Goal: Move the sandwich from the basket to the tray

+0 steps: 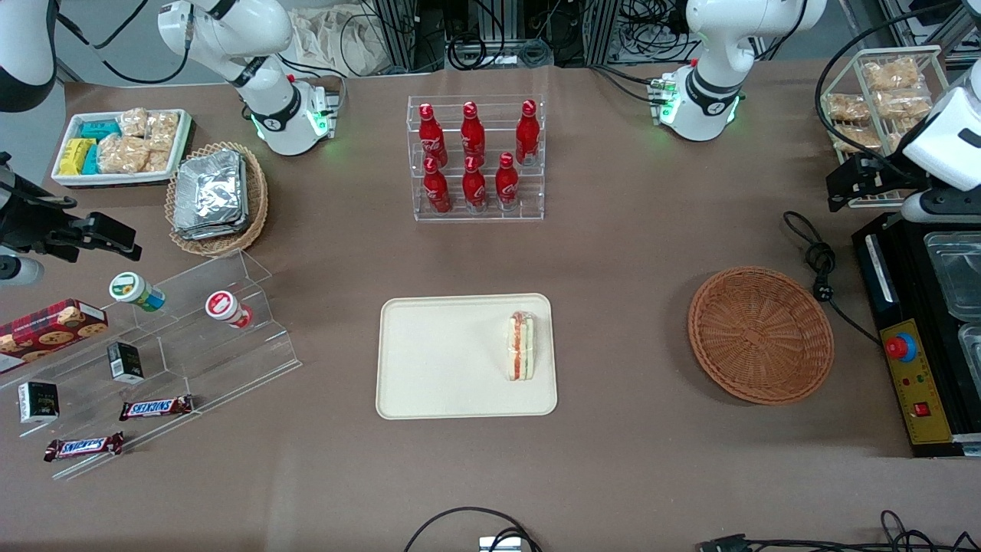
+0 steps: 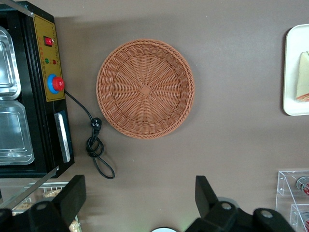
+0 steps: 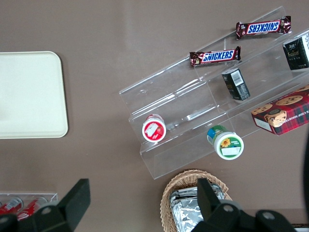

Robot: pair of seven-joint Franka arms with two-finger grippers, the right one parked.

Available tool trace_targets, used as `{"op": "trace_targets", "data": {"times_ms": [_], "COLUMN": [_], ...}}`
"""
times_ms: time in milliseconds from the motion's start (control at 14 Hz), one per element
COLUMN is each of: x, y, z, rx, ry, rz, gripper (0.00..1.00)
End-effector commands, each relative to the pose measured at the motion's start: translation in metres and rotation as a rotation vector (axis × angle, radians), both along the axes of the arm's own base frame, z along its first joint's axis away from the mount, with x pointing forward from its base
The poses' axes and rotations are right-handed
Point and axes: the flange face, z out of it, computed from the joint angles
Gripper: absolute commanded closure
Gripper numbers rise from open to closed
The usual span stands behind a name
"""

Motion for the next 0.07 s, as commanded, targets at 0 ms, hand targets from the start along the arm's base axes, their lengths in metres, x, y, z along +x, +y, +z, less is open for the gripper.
{"op": "trace_targets", "data": {"times_ms": [0], "x": [-0.0057], "y": [-0.002], "z": [-0.0046], "rx": [-0.01], "ry": [0.029], "rz": [-0.01], "gripper": [0.0]}}
